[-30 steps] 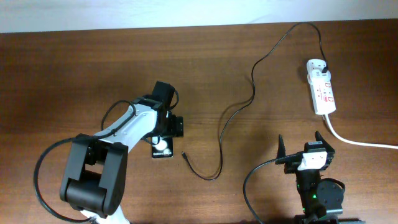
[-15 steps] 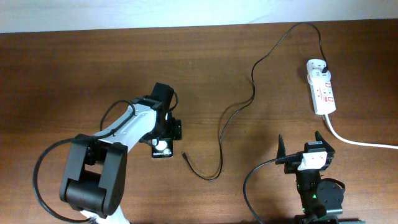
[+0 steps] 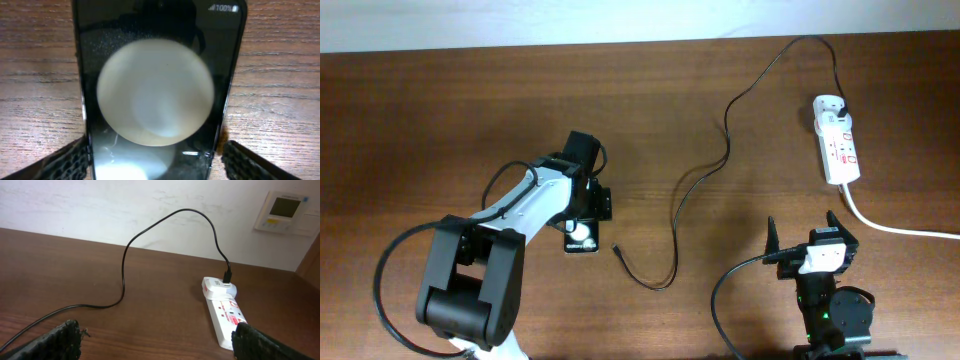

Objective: Plug charger to phone and switch on socket
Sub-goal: 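Lift the phone with the left gripper and stand it upright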

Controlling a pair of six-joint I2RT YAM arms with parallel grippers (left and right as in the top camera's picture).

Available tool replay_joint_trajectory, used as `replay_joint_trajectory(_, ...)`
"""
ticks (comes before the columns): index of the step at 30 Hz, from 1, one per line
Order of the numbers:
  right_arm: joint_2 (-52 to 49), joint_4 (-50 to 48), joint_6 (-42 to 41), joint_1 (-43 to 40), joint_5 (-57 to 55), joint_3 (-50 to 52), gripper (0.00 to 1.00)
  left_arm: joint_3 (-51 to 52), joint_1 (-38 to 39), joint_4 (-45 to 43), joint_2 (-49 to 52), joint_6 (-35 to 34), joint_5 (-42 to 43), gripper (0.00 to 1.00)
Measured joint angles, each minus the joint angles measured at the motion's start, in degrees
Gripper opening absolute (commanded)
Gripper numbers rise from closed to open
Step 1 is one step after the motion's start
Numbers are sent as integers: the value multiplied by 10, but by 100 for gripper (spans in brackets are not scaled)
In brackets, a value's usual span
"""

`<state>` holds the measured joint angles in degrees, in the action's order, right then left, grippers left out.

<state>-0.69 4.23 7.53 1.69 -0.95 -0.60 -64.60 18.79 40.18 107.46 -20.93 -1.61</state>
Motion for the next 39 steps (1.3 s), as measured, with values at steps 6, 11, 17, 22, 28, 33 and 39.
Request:
replay_joint_trajectory(6, 0, 0, -1, 0, 0, 0, 99, 0, 0, -3, 0, 5, -1, 73)
replay_joint_trajectory(11, 0, 0, 0, 0, 0, 0, 99, 0, -3, -3, 0, 8, 2, 68)
replay_joint_trajectory(17, 0, 0, 0, 0, 0, 0, 99, -1, -66, -5, -8, 23, 130, 69)
replay_joint_trajectory(22, 0, 0, 0, 0, 0, 0, 99, -1, -149, -23, -8, 71, 377, 69)
replay_joint_trajectory(28, 0, 0, 0, 0, 0, 0, 99, -2, -213, -113, -9, 92, 614, 69)
replay_joint_trajectory(33, 0, 0, 0, 0, 0, 0, 99, -2, -218, -125, -9, 125, 675, 70)
replay_joint_trajectory(39, 0, 0, 0, 0, 0, 0, 99, -2, -218, -125, -9, 161, 681, 70)
